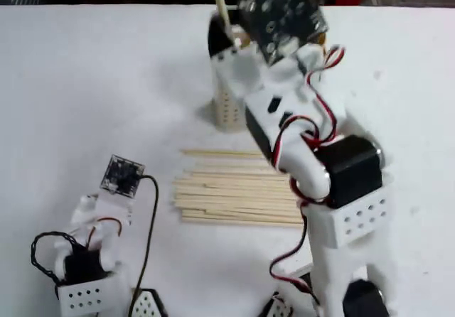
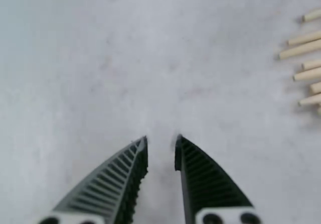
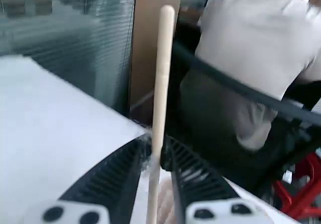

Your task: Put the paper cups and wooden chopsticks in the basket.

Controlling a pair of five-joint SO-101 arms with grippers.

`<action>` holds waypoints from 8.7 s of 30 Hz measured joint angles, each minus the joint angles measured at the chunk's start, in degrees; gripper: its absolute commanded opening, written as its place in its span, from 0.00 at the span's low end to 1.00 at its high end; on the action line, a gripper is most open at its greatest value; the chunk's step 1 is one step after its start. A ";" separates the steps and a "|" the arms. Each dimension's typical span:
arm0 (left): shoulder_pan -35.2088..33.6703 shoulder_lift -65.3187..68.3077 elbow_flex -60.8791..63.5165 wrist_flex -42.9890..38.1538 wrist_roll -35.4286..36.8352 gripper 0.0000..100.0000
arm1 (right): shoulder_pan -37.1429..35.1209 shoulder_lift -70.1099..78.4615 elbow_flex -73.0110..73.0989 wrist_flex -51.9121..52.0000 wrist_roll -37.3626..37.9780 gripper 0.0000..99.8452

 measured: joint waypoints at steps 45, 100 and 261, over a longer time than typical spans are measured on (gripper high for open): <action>0.00 0.00 0.00 0.00 0.00 0.11 | 6.86 26.20 -21.89 -13.54 -0.35 0.10; 0.00 0.00 0.00 0.00 0.00 0.11 | -4.48 5.54 55.03 13.63 27.69 0.14; 0.00 0.00 0.00 0.97 -0.09 0.11 | -29.27 14.42 68.75 -0.70 8.35 0.12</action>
